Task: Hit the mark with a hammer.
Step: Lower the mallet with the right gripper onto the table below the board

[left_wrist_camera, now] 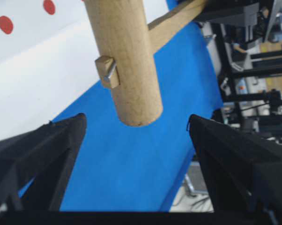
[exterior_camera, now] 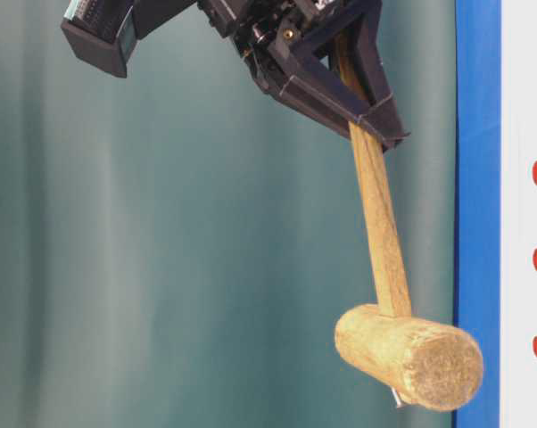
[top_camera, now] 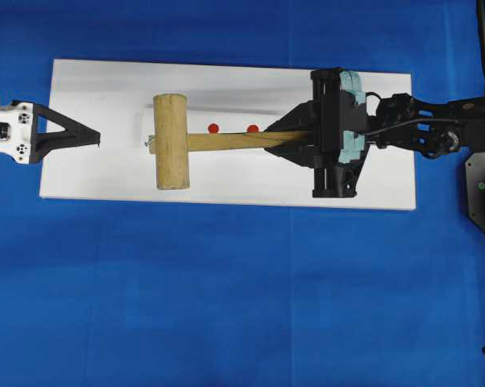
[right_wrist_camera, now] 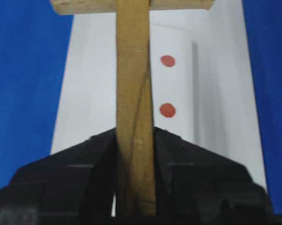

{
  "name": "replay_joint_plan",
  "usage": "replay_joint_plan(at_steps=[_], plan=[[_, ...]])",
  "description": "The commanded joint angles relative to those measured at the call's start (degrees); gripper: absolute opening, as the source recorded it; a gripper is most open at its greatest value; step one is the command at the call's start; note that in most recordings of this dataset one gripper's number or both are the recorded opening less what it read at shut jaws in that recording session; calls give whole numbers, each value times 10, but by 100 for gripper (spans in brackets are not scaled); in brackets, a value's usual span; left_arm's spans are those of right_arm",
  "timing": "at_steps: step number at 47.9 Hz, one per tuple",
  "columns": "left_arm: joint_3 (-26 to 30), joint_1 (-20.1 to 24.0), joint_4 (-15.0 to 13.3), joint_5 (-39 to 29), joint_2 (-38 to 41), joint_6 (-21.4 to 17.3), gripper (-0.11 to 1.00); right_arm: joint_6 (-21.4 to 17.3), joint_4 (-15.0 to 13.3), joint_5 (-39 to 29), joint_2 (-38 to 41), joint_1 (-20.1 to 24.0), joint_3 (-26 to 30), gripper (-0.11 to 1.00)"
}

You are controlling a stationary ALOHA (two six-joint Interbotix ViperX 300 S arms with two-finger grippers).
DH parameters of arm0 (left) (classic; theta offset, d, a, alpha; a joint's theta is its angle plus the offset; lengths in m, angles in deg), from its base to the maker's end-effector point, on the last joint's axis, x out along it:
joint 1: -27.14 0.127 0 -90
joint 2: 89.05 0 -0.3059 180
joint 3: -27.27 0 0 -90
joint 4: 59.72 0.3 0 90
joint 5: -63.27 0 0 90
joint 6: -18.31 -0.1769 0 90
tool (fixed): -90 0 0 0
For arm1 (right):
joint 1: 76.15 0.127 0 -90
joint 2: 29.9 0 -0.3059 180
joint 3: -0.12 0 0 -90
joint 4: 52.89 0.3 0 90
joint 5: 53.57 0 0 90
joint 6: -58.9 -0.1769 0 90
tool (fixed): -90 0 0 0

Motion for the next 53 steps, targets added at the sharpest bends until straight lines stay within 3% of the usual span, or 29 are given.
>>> replay_joint_plan(at_steps=[1,8,12,16,30,42,53], plan=[[6,0,1,3,3,-4,88,-2,3,10,-18,2,10,9],[7,18,8,4,5,-10,87,-12,6,10,-17,8,11,9],[7,32,15,10,6,-40,87,-25,11,11,-16,18,11,9],[7,36,18,19,7,-101,86,-39,16,17,-14,33,11,9],[2,36,11,27,7,-403,74,-96,52,69,11,112,13,9],[-6,36,11,68,7,-535,74,-123,96,127,63,200,30,8],[-10,36,11,83,6,-585,74,-123,147,188,104,257,44,9]])
